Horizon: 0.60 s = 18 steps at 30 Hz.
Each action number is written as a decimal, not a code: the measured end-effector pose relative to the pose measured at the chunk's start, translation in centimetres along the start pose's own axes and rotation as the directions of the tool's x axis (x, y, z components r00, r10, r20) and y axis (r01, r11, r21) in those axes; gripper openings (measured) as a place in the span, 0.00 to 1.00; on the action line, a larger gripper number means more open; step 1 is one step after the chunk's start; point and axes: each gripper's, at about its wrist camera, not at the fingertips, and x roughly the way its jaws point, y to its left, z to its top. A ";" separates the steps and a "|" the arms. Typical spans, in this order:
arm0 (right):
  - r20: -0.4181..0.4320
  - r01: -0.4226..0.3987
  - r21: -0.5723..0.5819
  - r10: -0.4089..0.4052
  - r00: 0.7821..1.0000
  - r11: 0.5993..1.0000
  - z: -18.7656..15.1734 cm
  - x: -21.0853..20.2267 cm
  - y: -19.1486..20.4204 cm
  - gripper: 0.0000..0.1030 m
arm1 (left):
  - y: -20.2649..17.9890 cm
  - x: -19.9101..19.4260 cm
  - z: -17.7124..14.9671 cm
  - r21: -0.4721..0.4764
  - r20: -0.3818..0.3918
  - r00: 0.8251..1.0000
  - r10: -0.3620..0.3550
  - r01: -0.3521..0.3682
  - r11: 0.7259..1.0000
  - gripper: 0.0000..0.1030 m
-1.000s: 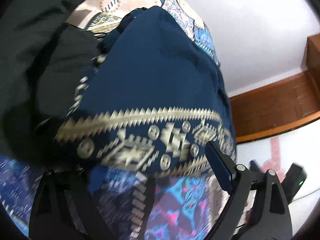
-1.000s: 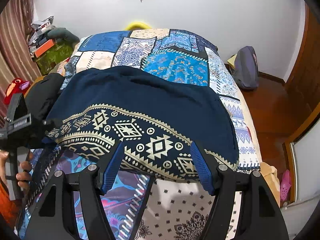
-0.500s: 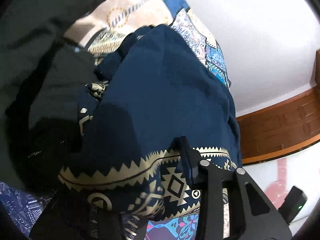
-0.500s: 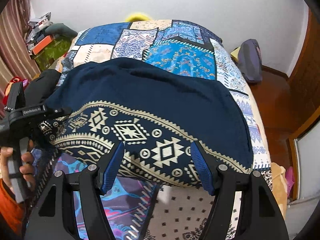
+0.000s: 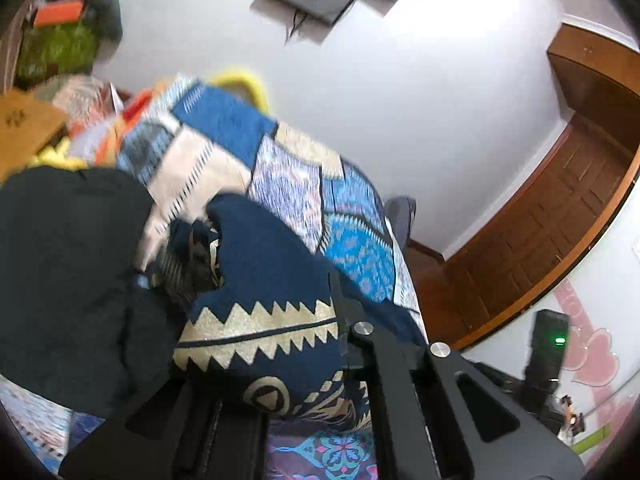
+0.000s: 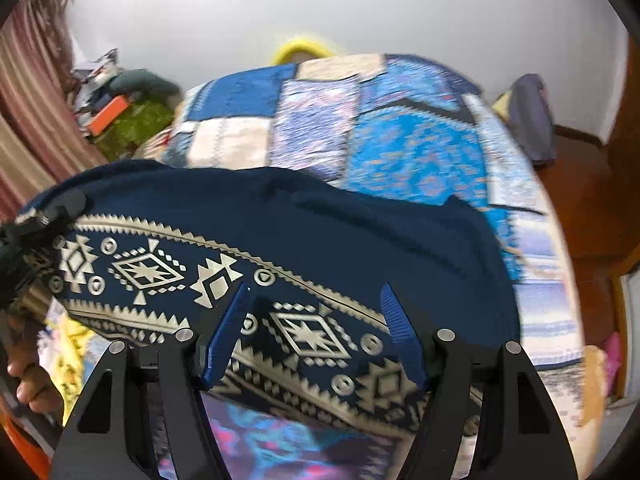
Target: Fold large clothes
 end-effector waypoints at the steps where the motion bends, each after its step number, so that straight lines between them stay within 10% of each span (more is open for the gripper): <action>1: -0.017 -0.023 -0.015 0.022 1.000 1.000 -0.1 0.8 1.0 0.63 | 0.3 -0.8 0.2 0.008 0.019 1.000 0.014 -0.014 1.000 0.03; 13: -0.147 -0.078 -0.290 0.036 0.988 0.954 -4.7 7.4 9.4 0.68 | 5.3 -1.2 -2.3 0.036 0.047 0.961 0.273 -0.274 0.961 0.03; 18: -0.147 -0.143 -0.193 0.116 0.982 0.971 -3.9 4.3 6.4 0.65 | 9.1 -0.4 -3.5 -0.085 0.011 0.948 0.319 -0.317 0.945 0.17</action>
